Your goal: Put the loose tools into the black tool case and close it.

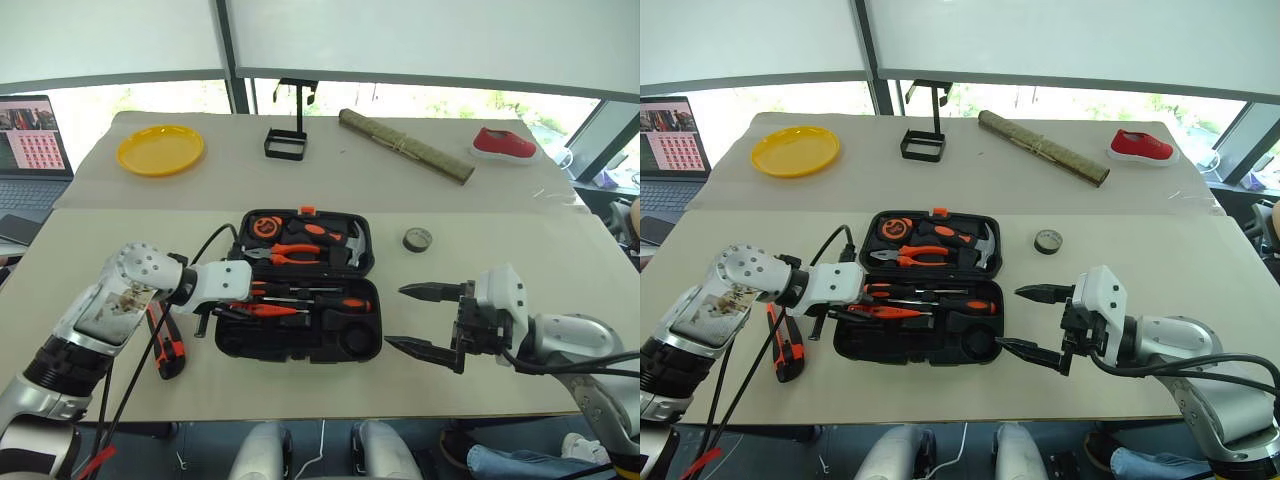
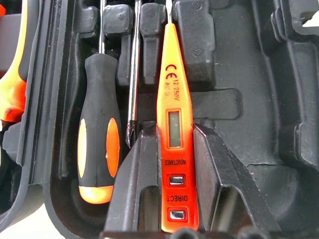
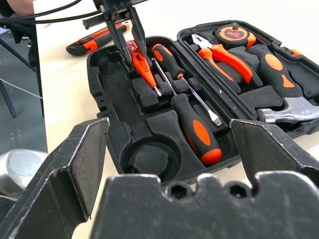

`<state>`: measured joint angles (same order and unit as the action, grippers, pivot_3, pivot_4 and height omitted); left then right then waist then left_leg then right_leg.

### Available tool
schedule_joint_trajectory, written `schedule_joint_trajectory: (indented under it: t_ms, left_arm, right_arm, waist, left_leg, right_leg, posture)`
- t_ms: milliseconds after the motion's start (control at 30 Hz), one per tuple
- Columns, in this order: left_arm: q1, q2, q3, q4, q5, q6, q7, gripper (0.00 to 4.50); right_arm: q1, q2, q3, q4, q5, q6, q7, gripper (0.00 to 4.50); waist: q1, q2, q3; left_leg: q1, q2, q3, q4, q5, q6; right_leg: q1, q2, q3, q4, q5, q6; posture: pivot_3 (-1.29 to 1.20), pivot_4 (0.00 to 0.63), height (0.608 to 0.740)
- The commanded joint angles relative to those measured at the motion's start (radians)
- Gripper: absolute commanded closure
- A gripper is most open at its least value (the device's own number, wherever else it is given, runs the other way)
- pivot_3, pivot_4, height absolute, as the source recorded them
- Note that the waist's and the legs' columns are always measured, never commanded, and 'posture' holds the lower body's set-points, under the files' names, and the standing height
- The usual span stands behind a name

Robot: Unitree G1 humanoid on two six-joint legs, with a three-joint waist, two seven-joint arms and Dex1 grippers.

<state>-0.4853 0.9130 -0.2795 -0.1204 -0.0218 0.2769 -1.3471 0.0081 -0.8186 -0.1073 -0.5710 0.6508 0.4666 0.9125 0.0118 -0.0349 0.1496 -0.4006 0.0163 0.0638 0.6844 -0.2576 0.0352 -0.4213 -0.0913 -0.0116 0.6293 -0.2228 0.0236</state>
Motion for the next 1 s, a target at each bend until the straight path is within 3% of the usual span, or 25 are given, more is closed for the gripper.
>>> schedule_joint_trajectory:
  t_ms: [33,367,700,767,900,1000]
  left_arm:
    - [0.007,0.018,-0.071,-0.025,0.055,0.068,-0.025,4.05]
    - [-0.074,-0.008,-0.175,-0.028,0.155,0.176,-0.022,4.05]
    - [-0.082,-0.042,-0.167,-0.089,0.146,0.248,0.004,4.05]
    - [-0.072,-0.050,-0.130,-0.097,0.109,0.262,0.003,3.05]
    - [-0.074,-0.055,-0.083,-0.112,0.068,0.261,0.000,1.79]
    - [-0.075,-0.060,-0.051,-0.130,0.027,0.259,0.001,1.79]
  right_arm:
    - [-0.012,-0.008,-0.022,-0.028,0.005,0.007,-0.003,0.00]
    - [-0.055,0.005,0.011,-0.021,0.010,0.027,-0.002,0.00]
    - [-0.062,0.022,0.020,-0.027,0.013,0.042,-0.009,0.00]
    - [-0.064,0.025,0.021,-0.026,0.014,0.044,-0.008,0.00]
    - [-0.061,0.030,0.019,-0.024,0.017,0.047,-0.004,0.00]
    - [-0.054,0.030,0.016,-0.022,0.019,0.048,0.001,0.00]
  waist:
    - [0.000,0.000,0.000]
    - [0.003,0.001,-0.003]
    - [0.007,0.003,-0.005]
    - [0.010,0.003,-0.005]
    - [0.011,0.003,-0.005]
    - [0.006,0.003,-0.005]
  left_leg:
    - [0.000,0.000,0.000,0.000,0.000,0.000]
    - [0.002,-0.001,0.000,0.001,0.000,0.000]
    - [0.002,-0.001,0.000,0.001,0.000,0.000]
    - [0.002,-0.001,-0.001,0.002,0.000,0.000]
    - [0.000,-0.001,-0.001,0.005,-0.001,0.002]
    - [-0.004,0.000,-0.001,0.009,-0.003,0.005]
  right_leg:
    - [0.000,0.000,0.000,0.000,0.000,0.000]
    - [0.003,0.000,0.000,0.000,0.000,0.001]
    - [0.003,0.000,0.001,0.001,0.000,0.001]
    - [0.003,0.000,0.000,0.001,0.000,0.001]
    - [0.003,0.000,0.000,0.001,-0.001,0.002]
    - [0.001,0.000,0.000,0.002,-0.001,0.002]
  posture:
    - [0.00,0.150,0.740]
    - [0.00,0.150,0.740]
    - [0.00,0.150,0.740]
    - [0.00,0.150,0.740]
    - [0.00,0.150,0.740]
    - [0.00,0.150,0.740]
